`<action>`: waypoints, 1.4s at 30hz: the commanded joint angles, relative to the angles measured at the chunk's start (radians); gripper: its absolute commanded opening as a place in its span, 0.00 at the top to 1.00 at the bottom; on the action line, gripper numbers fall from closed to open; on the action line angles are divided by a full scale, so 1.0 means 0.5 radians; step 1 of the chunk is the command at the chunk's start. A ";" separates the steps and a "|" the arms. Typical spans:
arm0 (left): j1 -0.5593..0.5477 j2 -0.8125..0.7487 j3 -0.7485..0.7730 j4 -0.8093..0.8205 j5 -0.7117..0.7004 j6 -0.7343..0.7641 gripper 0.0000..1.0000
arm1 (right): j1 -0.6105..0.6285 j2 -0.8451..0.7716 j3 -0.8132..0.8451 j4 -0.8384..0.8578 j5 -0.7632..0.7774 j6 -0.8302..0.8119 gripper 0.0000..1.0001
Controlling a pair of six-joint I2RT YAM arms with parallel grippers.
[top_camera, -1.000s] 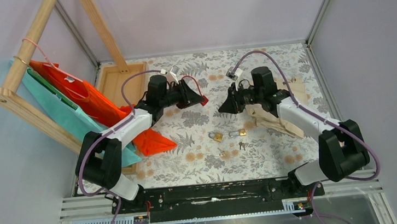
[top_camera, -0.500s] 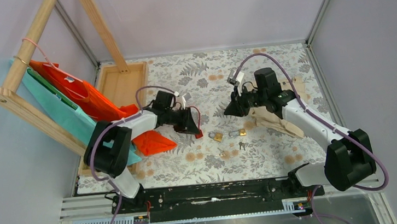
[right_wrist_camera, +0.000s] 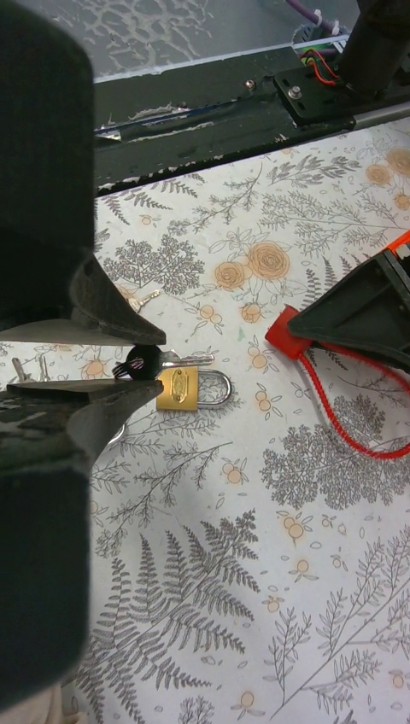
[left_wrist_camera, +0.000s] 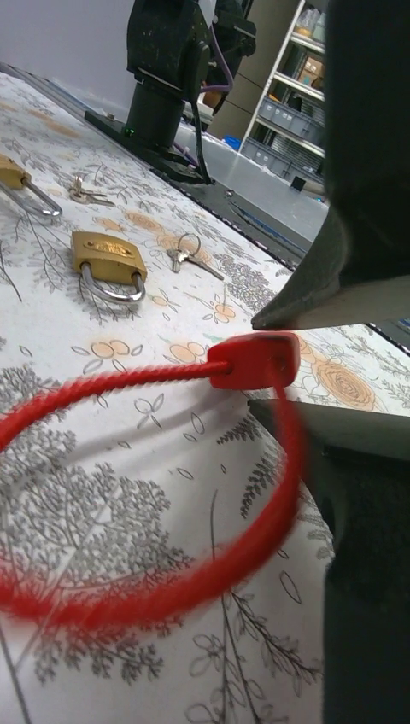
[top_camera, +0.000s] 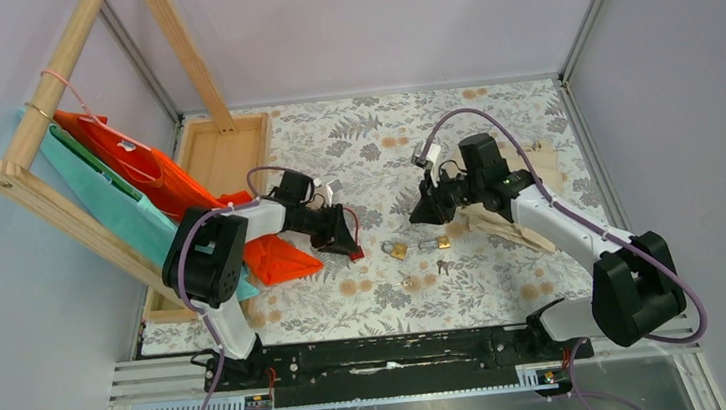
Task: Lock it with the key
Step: Place the lock at the center of the board, then place the key at the center of the board.
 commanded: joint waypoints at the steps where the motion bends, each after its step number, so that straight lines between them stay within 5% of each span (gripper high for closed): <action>1: 0.052 0.019 0.039 -0.126 -0.060 0.122 0.53 | 0.061 0.047 0.024 0.046 -0.058 -0.025 0.93; 9: 0.098 -0.156 -0.034 -0.186 -0.160 0.208 0.24 | 0.223 0.141 0.036 0.153 0.014 0.095 0.87; 17: 0.139 -0.615 0.003 -0.201 -0.316 0.374 0.21 | 0.489 0.323 -0.043 0.480 0.057 0.380 0.87; 21: 0.179 -0.725 0.255 -0.305 -0.451 0.445 0.18 | 0.607 0.445 -0.039 0.580 0.063 0.517 0.86; 34: 0.276 -0.998 0.422 -0.126 -0.775 0.111 0.14 | 0.951 0.953 0.254 0.495 0.155 0.607 0.80; 42: 0.287 -1.106 0.385 -0.075 -0.722 0.087 0.12 | 0.960 1.052 0.457 0.269 0.185 0.521 0.54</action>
